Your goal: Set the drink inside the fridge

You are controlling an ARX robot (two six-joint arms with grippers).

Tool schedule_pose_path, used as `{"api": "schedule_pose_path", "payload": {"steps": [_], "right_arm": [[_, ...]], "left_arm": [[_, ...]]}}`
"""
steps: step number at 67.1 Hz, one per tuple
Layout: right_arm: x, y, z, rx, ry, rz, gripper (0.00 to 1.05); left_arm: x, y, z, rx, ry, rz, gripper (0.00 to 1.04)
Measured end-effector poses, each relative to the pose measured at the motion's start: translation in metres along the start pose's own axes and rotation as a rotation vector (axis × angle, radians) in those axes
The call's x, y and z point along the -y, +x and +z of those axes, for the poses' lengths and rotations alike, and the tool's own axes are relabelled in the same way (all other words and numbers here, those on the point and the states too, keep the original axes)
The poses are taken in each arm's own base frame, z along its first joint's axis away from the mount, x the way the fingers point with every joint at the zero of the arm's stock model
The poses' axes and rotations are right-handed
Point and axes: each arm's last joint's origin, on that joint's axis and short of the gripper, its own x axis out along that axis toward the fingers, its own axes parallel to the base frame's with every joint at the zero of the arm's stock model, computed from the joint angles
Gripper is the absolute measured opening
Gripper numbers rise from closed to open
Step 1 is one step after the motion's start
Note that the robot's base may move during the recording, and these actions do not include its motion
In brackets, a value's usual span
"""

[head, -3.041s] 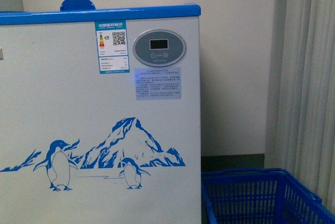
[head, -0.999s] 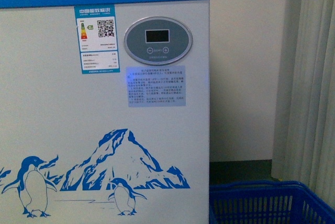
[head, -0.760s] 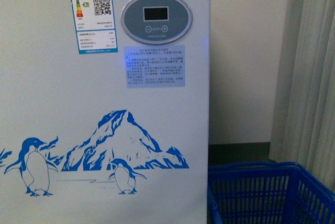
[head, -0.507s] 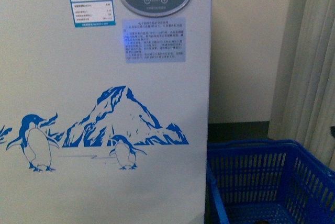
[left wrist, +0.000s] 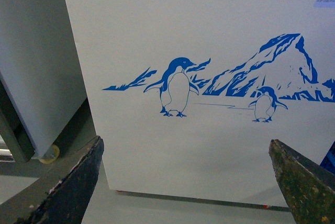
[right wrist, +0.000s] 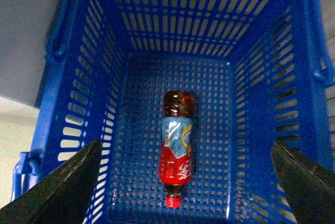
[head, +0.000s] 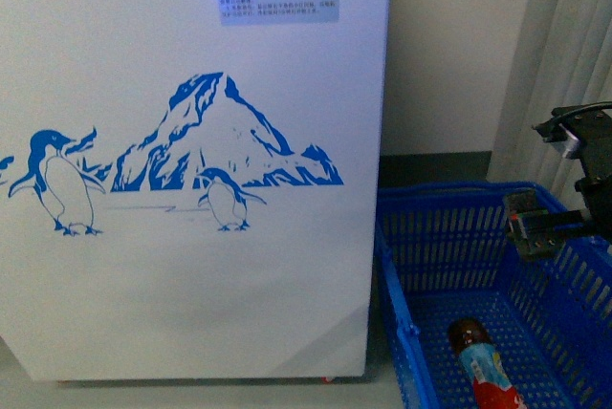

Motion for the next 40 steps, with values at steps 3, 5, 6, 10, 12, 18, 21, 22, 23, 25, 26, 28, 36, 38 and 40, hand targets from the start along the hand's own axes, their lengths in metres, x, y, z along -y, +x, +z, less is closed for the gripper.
{"api": "schedule_pose_path", "payload": {"steps": [3,5,6,10,12,18,21,22,23,25,26,28,36,38,40], "right_arm": [[0.0,0.016,-0.002,-0.038,-0.001,0.005,0.97],[0.0,0.025,-0.003,-0.06,-0.001,0.006,0.97],[0.0,0.032,-0.004,-0.071,-0.001,0.005,0.97],[0.0,0.05,-0.009,-0.111,0.0,0.008,0.97],[0.0,0.056,-0.011,-0.126,-0.001,0.01,0.97],[0.001,0.084,-0.021,-0.187,-0.024,-0.006,0.97],[0.001,0.092,-0.024,-0.201,-0.03,-0.013,0.97],[0.001,0.094,-0.025,-0.204,-0.031,-0.013,0.97],[0.001,0.098,-0.026,-0.21,-0.032,-0.012,0.97],[0.001,0.105,-0.029,-0.225,-0.044,-0.01,0.97],[0.002,0.107,-0.03,-0.229,-0.046,-0.01,0.97],[0.003,0.111,-0.032,-0.237,-0.051,-0.016,0.97],[0.006,0.131,-0.043,-0.282,-0.065,-0.016,0.97],[0.007,0.137,-0.047,-0.293,-0.069,-0.019,0.97],[0.008,0.14,-0.049,-0.298,-0.07,-0.021,0.97]], "left_arm": [[0.0,0.0,0.0,0.0,0.0,0.0,0.97],[0.0,0.0,0.0,0.0,0.0,0.0,0.97],[0.0,0.0,0.0,0.0,0.0,0.0,0.97],[0.0,0.0,0.0,0.0,0.0,0.0,0.97],[0.0,0.0,0.0,0.0,0.0,0.0,0.97],[0.0,0.0,0.0,0.0,0.0,0.0,0.97],[0.0,0.0,0.0,0.0,0.0,0.0,0.97],[0.0,0.0,0.0,0.0,0.0,0.0,0.97],[0.0,0.0,0.0,0.0,0.0,0.0,0.97],[0.0,0.0,0.0,0.0,0.0,0.0,0.97],[0.0,0.0,0.0,0.0,0.0,0.0,0.97],[0.0,0.0,0.0,0.0,0.0,0.0,0.97],[0.0,0.0,0.0,0.0,0.0,0.0,0.97],[0.0,0.0,0.0,0.0,0.0,0.0,0.97],[0.0,0.0,0.0,0.0,0.0,0.0,0.97]]}}
